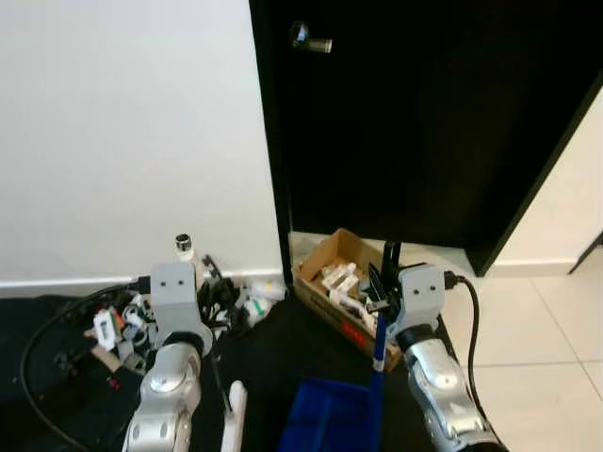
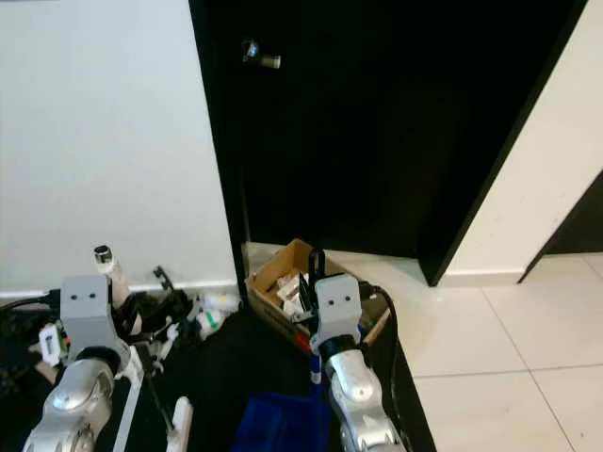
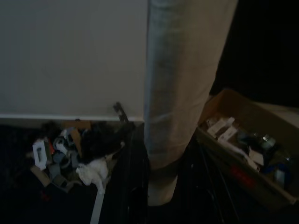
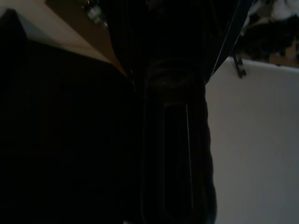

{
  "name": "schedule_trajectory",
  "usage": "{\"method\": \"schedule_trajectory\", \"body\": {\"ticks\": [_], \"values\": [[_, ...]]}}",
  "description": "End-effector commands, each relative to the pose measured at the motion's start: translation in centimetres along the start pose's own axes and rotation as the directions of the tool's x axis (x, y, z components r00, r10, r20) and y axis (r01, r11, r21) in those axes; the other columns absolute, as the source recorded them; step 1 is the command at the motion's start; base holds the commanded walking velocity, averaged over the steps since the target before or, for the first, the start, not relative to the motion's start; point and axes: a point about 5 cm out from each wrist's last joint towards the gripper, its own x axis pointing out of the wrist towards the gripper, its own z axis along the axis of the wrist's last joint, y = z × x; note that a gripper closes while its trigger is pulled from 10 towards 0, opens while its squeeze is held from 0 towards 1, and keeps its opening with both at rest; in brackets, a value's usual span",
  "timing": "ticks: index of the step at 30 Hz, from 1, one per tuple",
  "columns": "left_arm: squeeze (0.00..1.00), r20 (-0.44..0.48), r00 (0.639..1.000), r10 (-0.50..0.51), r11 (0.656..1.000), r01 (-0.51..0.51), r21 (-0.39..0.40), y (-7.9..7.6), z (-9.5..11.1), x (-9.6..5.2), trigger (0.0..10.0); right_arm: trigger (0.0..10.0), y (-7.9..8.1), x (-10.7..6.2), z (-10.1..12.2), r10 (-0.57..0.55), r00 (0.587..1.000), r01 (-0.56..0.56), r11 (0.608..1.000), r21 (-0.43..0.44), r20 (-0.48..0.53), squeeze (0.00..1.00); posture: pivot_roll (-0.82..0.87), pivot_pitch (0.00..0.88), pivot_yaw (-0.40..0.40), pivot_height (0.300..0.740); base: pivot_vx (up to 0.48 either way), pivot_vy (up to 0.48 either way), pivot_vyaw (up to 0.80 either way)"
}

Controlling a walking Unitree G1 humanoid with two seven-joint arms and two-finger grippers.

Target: Sweep floor

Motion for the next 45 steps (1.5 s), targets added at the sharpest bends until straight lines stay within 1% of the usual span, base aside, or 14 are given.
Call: {"method": "schedule_trajectory", "body": {"ticks": [1, 45], "values": [[0.0, 0.021, 1.0, 0.008, 1.0, -0.008, 0.007, 0.15, 0.39, 0.02, 10.0, 10.0, 0.48, 0.05, 0.26, 0.014, 1.0, -0.014, 1.0, 0.005, 0.019, 0.0, 0.09, 0.092, 0.024, 0.74, 0.0, 0.364, 0.0], [0.0, 0.024, 1.0, -0.004, 1.0, 0.004, 0.007, 0.0, 0.46, 0.11, 10.0, 10.0, 0.49, -0.14, 0.14, 0.014, 1.0, -0.014, 1.0, -0.003, 0.019, 0.0, 0.08, 0.092, 0.029, 0.74, 0.0, 0.329, 0.0]]}}
